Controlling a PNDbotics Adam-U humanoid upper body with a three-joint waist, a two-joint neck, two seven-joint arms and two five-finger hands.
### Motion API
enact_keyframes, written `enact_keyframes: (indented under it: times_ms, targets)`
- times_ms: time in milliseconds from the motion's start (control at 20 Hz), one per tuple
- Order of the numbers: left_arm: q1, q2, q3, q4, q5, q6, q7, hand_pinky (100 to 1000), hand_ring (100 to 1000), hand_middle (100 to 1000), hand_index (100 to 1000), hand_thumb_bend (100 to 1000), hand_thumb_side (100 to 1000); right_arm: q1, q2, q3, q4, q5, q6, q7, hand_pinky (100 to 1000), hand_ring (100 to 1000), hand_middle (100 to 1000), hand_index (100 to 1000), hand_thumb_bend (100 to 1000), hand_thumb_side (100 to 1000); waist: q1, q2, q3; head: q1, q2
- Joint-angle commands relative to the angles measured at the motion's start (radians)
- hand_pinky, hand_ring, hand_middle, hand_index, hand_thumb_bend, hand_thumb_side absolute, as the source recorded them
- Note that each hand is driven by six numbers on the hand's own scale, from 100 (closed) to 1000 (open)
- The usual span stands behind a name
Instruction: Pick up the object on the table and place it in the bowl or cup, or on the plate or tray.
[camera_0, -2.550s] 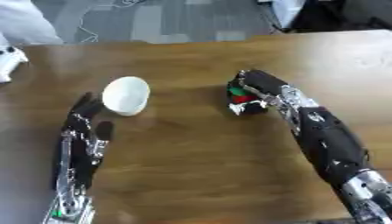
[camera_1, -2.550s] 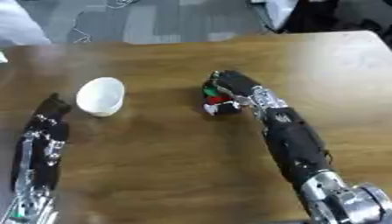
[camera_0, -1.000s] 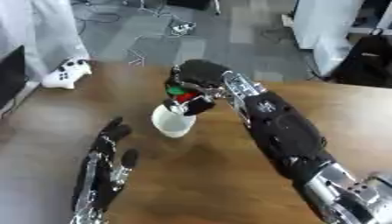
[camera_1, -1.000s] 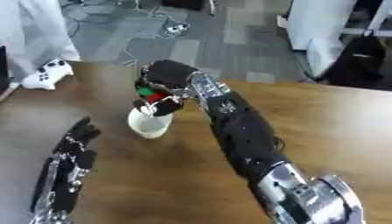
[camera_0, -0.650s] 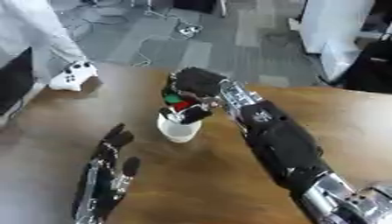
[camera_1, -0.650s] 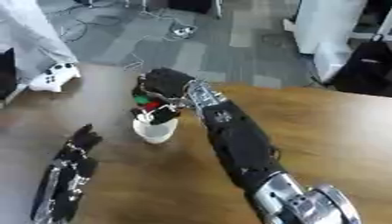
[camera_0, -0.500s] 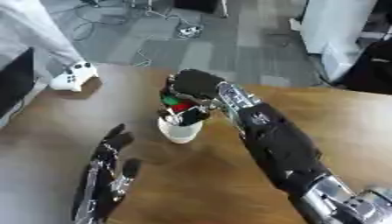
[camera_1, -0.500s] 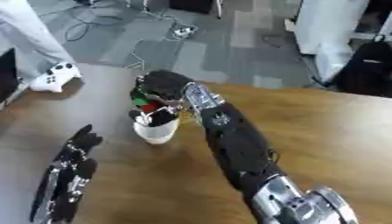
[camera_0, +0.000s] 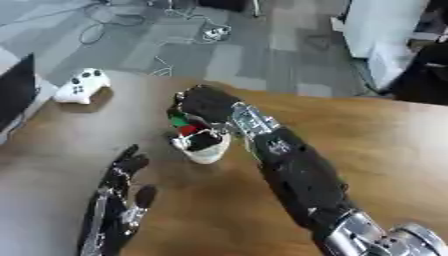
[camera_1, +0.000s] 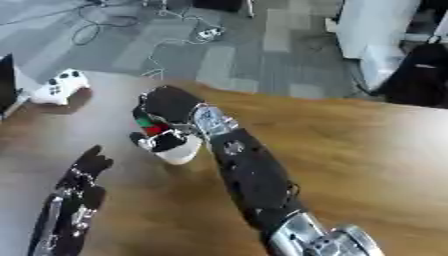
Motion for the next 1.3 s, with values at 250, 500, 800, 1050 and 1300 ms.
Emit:
enact_keyframes:
  times_ms: [250,500,800,1050,1300]
  targets:
    - [-0.021,-0.01,-0.008,-0.023,0.0,-0.006,-0.011,1000,838,906,794,691,660,-0.011,0.013,-0.033,-0.05,0.039,0.034,0.016,402,174,181,548,265,519,0.0,0.013,0.013,-0.029,-0.036]
    - [-0.021,-0.018,-0.005,-0.02,-0.006,-0.01,-0.009,1000,838,906,794,692,658,-0.019,0.01,-0.033,-0.051,0.052,0.034,0.018,403,173,181,547,261,520,-0.002,0.035,0.013,-0.04,-0.043]
    - [-0.018,-0.025,-0.003,-0.018,-0.012,-0.013,-0.007,1000,838,906,794,693,657,-0.02,0.003,-0.042,-0.06,0.067,0.044,0.02,415,212,184,545,267,521,0.003,0.05,0.016,-0.065,-0.05]
    - [-0.017,-0.028,-0.004,-0.018,-0.014,-0.014,-0.009,1000,838,906,794,694,657,-0.016,0.0,-0.05,-0.071,0.079,0.052,0.023,423,259,192,544,247,517,0.008,0.058,0.021,-0.077,-0.057]
    - [-0.019,-0.029,-0.005,-0.019,-0.014,-0.014,-0.011,1000,838,906,794,694,657,-0.022,-0.006,-0.057,-0.079,0.098,0.061,0.016,421,277,211,545,216,514,0.008,0.063,0.027,-0.096,-0.068]
